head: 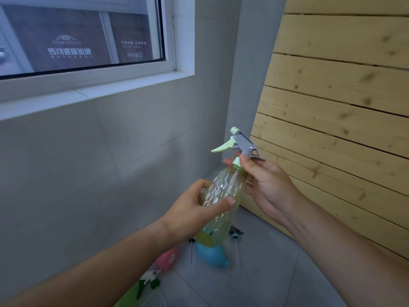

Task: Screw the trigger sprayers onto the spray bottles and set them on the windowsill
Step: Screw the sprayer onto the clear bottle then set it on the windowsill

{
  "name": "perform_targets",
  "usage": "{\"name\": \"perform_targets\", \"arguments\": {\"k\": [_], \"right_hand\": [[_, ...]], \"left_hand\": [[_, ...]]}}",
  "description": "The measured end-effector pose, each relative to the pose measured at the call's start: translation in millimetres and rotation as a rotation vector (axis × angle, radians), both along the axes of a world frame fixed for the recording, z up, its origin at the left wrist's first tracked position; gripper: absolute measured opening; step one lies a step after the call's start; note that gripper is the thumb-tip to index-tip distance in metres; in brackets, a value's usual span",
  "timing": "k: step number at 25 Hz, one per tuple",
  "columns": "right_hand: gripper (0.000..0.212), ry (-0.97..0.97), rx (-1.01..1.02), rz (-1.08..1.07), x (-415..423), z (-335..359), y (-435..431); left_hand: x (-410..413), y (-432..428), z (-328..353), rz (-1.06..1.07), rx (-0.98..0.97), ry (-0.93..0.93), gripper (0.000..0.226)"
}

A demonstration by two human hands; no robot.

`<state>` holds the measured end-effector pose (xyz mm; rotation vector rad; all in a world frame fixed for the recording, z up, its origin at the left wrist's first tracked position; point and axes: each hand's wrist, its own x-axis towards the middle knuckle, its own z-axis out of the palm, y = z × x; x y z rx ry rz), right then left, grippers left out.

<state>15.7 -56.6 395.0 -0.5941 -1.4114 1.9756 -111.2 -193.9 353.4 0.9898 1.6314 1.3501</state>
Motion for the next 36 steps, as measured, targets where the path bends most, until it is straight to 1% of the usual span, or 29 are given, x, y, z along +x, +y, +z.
{"name": "perform_targets", "arguments": {"k": [2, 3, 5, 7, 8, 11, 13, 15, 17, 19, 20, 24, 26, 28, 31, 35, 36], "right_hand": [[0.033, -0.091, 0.066, 0.016, 1, -4, -2], [0.035, -0.164, 0.125, 0.013, 1, -7, -5], [0.029, -0.260, 0.250, 0.053, -4, -10, -14], [0.023, -0.257, 0.335, 0.112, -16, -5, -21], [0.025, -0.246, 0.374, 0.117, -24, 0, -20], [0.035, -0.239, 0.510, 0.042, -58, 32, -5], [0.037, -0.203, 0.549, 0.007, -92, 60, 13], [0.040, -0.183, 0.611, -0.013, -136, 92, 31], [0.045, -0.149, 0.658, -0.037, -180, 118, 48], [0.046, -0.119, 0.677, -0.091, -219, 138, 67], [0.044, -0.107, 0.679, -0.114, -237, 146, 76], [0.026, -0.077, 0.683, -0.092, -292, 153, 109], [0.024, -0.064, 0.673, -0.069, -312, 151, 122], [0.029, -0.049, 0.652, -0.040, -327, 150, 131], [0.033, -0.067, 0.663, -0.003, -341, 147, 143], [0.024, -0.128, 0.684, 0.016, -346, 141, 153], [0.024, -0.129, 0.674, 0.025, -346, 140, 154]], "left_hand": [[-3, 1, 2, 0.046, 0.029, -0.048, 0.056], [-7, 1, 4, 0.081, 0.053, -0.063, 0.052], [-16, 5, 9, 0.145, 0.080, -0.069, 0.038], [-28, 9, 16, 0.178, 0.097, -0.091, 0.027], [-34, 12, 23, 0.181, 0.123, -0.088, 0.024], [-63, 24, 55, 0.209, 0.232, 0.018, 0.029], [-92, 36, 90, 0.244, 0.301, 0.072, 0.029], [-131, 51, 127, 0.313, 0.326, 0.132, 0.029], [-165, 68, 160, 0.366, 0.315, 0.207, 0.043], [-197, 86, 183, 0.432, 0.284, 0.274, 0.059], [-213, 96, 191, 0.465, 0.272, 0.293, 0.064], [-265, 130, 203, 0.514, 0.256, 0.334, 0.063], [-284, 147, 202, 0.537, 0.226, 0.384, 0.065], [-299, 161, 200, 0.569, 0.195, 0.401, 0.066], [-314, 177, 192, 0.584, 0.180, 0.405, 0.060], [-318, 187, 180, 0.613, 0.187, 0.431, 0.048], [-318, 188, 179, 0.618, 0.191, 0.425, 0.044]]}}
